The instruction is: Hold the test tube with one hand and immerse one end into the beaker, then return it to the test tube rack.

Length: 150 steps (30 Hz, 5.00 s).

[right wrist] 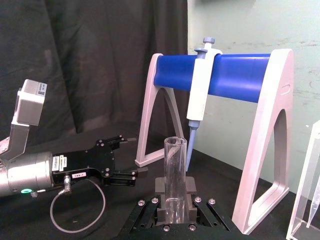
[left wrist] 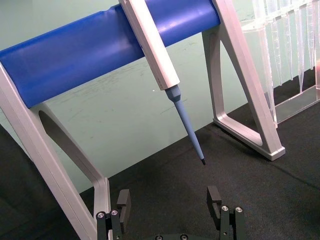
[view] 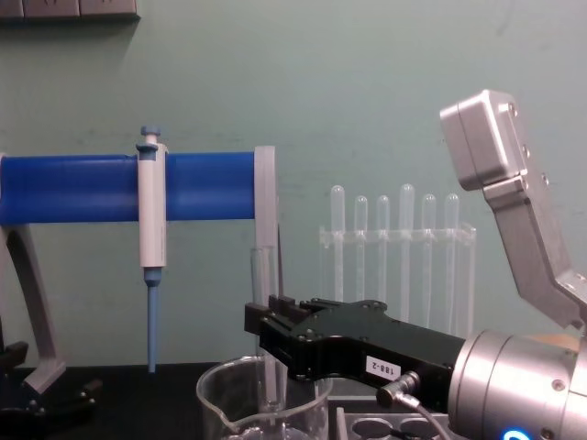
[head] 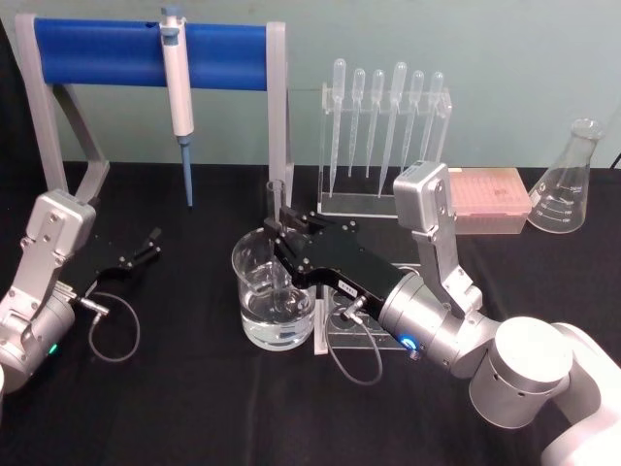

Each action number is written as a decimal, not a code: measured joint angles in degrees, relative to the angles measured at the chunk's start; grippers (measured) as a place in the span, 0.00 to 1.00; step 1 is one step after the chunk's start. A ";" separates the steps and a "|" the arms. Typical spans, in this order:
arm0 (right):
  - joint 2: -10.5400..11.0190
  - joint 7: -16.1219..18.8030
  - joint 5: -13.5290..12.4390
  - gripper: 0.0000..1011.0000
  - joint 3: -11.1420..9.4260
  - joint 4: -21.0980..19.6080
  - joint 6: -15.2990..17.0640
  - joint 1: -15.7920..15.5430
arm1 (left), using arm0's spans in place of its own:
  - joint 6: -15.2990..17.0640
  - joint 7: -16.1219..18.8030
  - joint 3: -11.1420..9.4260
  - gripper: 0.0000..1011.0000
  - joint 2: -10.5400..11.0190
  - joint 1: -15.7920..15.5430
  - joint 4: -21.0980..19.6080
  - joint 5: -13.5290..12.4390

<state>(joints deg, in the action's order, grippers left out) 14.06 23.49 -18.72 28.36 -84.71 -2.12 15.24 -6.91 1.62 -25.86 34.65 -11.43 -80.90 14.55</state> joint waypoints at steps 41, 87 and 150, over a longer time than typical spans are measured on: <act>0.00 0.00 0.00 0.22 0.00 0.00 0.00 0.00 | 0.00 0.00 0.00 0.99 0.00 0.00 0.00 0.00; 0.00 0.00 0.00 0.22 0.00 0.00 0.00 0.00 | 0.00 0.00 0.00 0.99 0.00 0.00 0.00 0.00; 0.00 0.00 0.00 0.22 0.00 0.00 0.00 0.00 | 0.00 0.00 0.00 0.99 0.00 0.00 0.00 0.00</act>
<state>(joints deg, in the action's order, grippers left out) 14.06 23.49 -18.72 28.36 -84.72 -2.12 15.24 -6.91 1.62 -25.86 34.65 -11.43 -80.90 14.55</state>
